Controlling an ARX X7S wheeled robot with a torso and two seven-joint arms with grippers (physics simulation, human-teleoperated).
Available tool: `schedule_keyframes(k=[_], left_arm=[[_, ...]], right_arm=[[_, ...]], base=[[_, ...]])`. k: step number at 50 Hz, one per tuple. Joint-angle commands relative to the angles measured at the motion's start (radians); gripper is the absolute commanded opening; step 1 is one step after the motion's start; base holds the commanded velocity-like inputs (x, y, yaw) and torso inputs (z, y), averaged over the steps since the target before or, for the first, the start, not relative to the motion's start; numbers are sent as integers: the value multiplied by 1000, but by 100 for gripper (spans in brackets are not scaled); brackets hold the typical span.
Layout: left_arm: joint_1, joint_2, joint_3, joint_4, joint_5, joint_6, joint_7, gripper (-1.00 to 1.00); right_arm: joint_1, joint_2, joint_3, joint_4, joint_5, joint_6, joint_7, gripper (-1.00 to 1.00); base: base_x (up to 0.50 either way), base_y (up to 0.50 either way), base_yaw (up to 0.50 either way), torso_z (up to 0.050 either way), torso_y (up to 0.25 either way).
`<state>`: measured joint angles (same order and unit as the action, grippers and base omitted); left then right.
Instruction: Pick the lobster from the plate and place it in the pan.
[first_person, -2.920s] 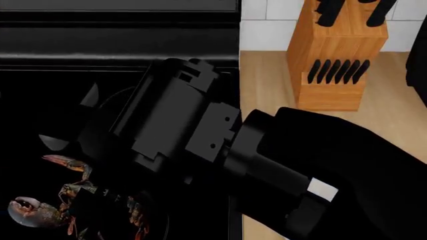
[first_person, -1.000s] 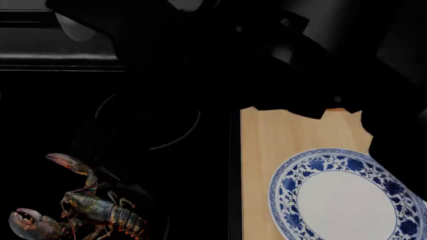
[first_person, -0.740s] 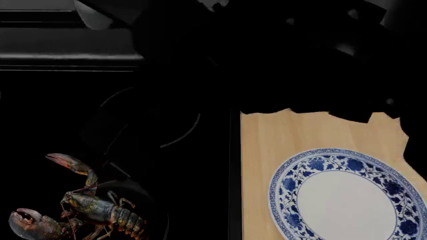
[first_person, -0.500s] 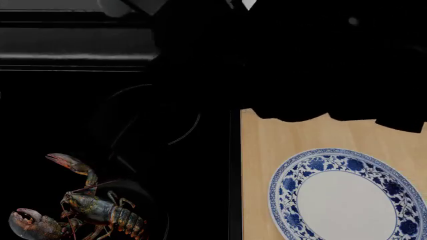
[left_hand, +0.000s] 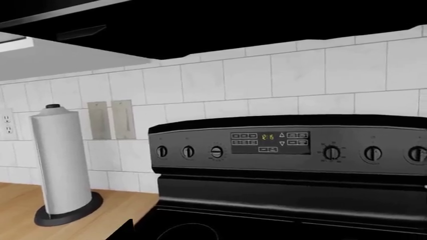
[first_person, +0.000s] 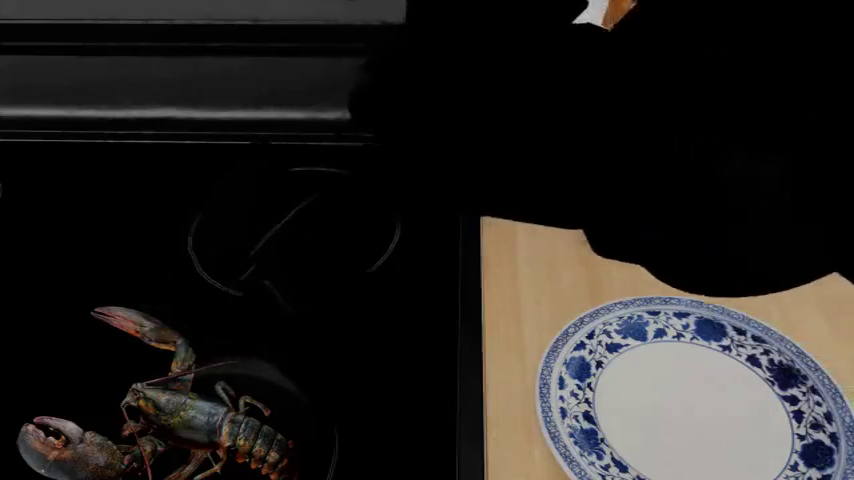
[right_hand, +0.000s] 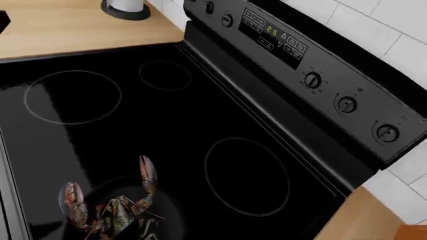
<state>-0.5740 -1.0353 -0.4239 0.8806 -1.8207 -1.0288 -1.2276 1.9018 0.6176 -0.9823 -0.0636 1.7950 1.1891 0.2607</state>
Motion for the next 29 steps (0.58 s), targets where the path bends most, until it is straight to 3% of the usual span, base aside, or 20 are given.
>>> schedule_keyframes(k=[1,8,19,29], left_arm=[[-10,10,24,2,14,2,4,100],[-14,9,31,5,12,5,4,100],[-24,5,39,9,6,11,6,100],[-46,2,69,15,-4,20,-5,100]], right_arm=[[-24,72,43,-66,77,-49,96,100],[-62,130,81,-122,90,-117,166,100],[-111,278,152,-323,170,-237,404,100],[-172,345,162,-416,226,-281,461,100]], base=[[0,0,0,0,0],[0,0,0,0,0],[0,0,0,0,0],[0,0,0,0,0]])
